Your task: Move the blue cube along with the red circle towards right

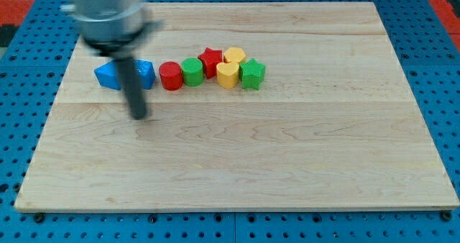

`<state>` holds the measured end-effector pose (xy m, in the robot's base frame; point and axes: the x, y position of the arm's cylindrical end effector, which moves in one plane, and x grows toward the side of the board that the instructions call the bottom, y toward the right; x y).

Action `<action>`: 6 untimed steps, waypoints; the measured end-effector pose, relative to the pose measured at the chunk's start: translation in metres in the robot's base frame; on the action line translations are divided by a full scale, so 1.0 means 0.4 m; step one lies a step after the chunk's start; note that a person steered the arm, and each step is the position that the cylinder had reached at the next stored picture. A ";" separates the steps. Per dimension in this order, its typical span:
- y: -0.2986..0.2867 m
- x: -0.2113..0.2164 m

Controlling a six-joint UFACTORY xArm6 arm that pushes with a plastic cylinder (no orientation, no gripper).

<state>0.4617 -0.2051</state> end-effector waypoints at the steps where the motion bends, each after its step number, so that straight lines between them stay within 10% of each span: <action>1: -0.247 -0.135; 6: 0.296 -0.165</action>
